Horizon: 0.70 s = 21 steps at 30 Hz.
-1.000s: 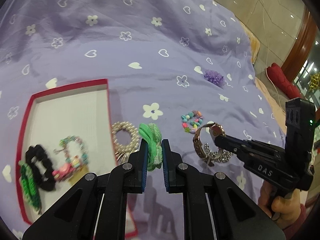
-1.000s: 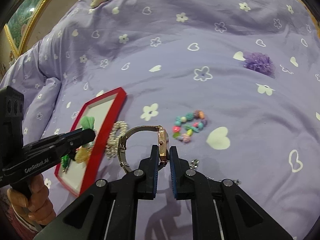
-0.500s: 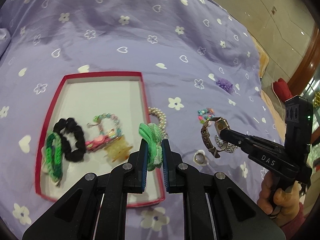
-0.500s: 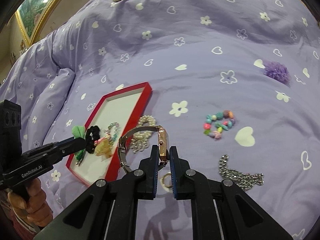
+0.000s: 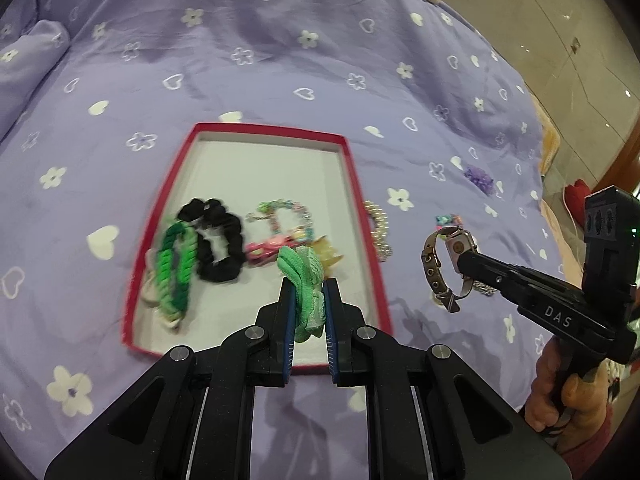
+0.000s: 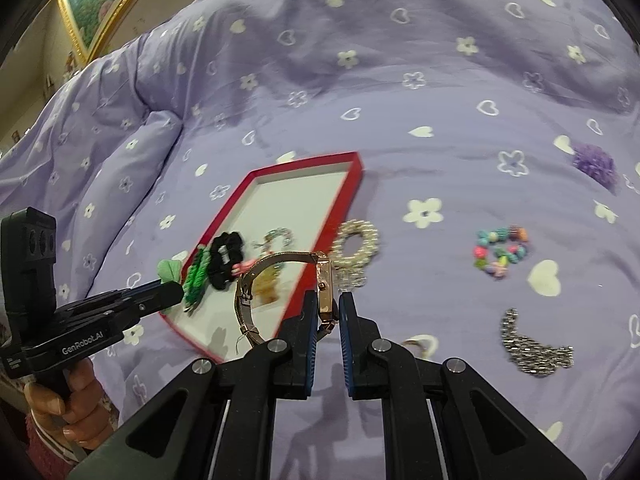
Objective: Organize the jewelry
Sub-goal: 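Grasp the mint hair tie with the left tool while the right tool grasps the gold watch, then lower the hair tie into the tray with the left tool while the right tool releases the watch there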
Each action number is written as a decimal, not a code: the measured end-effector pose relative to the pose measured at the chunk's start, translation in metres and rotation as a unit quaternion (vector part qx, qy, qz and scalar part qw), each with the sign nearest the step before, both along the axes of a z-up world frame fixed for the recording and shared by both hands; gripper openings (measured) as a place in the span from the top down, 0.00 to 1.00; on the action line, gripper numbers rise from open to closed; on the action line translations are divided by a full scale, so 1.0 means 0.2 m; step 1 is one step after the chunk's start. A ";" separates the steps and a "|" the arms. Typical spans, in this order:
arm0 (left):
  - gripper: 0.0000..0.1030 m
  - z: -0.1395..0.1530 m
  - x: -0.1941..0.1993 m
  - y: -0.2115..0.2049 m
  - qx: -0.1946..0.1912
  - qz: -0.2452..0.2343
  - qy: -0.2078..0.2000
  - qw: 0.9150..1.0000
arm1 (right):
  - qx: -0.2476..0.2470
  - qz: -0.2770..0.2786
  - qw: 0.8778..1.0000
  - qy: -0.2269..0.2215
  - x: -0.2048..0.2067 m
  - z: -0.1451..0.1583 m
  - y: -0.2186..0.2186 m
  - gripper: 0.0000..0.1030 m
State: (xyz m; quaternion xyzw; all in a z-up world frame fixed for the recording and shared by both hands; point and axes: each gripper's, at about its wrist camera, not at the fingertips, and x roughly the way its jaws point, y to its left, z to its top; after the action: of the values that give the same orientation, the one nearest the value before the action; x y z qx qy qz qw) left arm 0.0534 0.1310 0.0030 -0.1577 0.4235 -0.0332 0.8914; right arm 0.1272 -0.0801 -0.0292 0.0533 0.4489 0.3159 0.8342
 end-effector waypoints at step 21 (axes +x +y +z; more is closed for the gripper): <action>0.89 -0.15 -0.04 0.23 -0.002 0.034 0.028 0.999 | -0.037 0.100 0.994 0.023 -0.07 -0.09 0.43 0.90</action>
State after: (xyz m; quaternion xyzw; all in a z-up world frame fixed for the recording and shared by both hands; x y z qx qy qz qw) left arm 0.0458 0.1768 -0.0272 -0.1746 0.4429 0.0002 0.8794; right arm 0.1132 0.0055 -0.0478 -0.0152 0.4824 0.3794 0.7894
